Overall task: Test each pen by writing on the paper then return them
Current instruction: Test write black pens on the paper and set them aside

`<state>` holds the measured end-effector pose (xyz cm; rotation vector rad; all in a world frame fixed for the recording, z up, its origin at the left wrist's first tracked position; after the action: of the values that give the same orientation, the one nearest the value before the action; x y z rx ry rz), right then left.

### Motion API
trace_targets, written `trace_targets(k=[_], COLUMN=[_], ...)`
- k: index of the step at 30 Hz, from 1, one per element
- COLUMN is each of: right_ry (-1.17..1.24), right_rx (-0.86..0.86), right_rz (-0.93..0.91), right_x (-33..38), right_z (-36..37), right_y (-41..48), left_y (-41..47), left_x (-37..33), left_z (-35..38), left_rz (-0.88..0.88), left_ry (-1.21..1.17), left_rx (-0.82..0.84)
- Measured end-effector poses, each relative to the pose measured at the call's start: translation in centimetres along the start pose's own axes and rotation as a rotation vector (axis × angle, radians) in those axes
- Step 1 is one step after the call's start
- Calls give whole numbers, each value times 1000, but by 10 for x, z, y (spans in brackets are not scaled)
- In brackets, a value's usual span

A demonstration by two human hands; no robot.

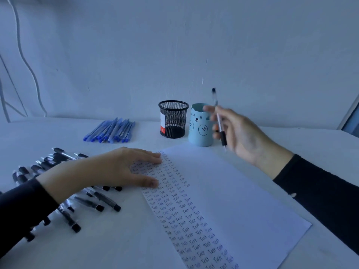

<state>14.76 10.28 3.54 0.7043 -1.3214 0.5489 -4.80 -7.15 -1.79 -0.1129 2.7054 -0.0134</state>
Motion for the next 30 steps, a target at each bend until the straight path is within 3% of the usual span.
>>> trace_targets(k=[5,8,13,20,25,30], right_ry=[-212,-407,-840,-1393,-1497,-1412], right_rx=[-394,-535,-380,-397,-367,-420], right_rz=[-334,-317,-194,-356,-276,-312], right_x=[42,36,0,-18,-25,-19], right_z=[-61,-94,-115,-96,-97,-93], right_y=[7,9,18,13,16,16], left_y=[1,1,1,2,2,2], left_x=[1,0,0,0,2,2], left_z=[0,0,0,0,0,0], left_rz=[11,19,24,18,21,30], left_ry=[-3,-4,-15,6,-7,-22], left_rx=[4,4,0,3,-9,-28])
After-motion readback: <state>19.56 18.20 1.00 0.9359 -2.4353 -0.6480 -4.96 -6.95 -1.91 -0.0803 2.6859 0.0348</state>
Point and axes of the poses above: each hand's wrist, its own y-axis towards the middle knuckle, its own z-axis out of the palm, x = y × z, the point moved 4 cm from there along y, towards the middle knuckle, and after that the axes turned 1 degree about -y, right-handed, at the moved point
